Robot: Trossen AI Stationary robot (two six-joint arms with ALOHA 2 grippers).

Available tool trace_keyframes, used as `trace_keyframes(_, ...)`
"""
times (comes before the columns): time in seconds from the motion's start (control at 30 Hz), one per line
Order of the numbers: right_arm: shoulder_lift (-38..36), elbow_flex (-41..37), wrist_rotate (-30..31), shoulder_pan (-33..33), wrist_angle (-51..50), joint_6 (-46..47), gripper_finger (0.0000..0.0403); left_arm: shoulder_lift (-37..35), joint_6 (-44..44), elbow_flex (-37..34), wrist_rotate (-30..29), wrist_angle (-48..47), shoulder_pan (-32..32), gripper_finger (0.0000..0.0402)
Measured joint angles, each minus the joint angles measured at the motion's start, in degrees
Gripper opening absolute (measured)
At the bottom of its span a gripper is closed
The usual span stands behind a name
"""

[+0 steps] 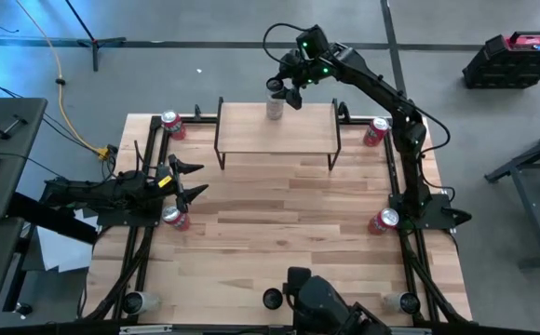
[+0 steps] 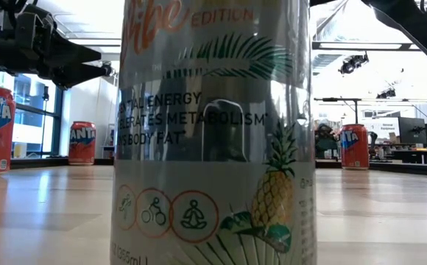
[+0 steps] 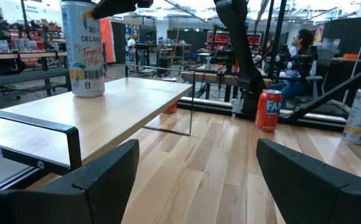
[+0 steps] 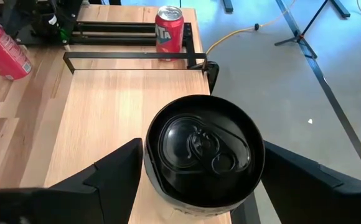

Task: Place canned beverage on shelf
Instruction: Put the top white yellow soda can on the shelf

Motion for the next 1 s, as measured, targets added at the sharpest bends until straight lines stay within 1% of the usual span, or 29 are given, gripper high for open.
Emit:
trace_keyframes(0.2,-0.9,0.0,2.9,0.5,-0.9,-0.9,0.0291,0.0,0.0,0.0,0.0,0.0,0.0,0.0314)
trace_keyframes(0.57,-1.1,0.1,2.7,0.6,-1.4,0.1,0.0292,0.0,0.0,0.0,0.0,0.0,0.0,0.0314)
trace_keyframes(0.8,-0.7,0.0,2.8,0.9,-2.0,2.9,0.0292,0.0,0.0,0.0,0.0,0.0,0.0,0.0314)
trace_keyframes(1.0,-0.9,0.0,5.7,1.3,-0.6,6.8,0.0292,0.0,0.0,0.0,0.0,0.0,0.0,0.0314)
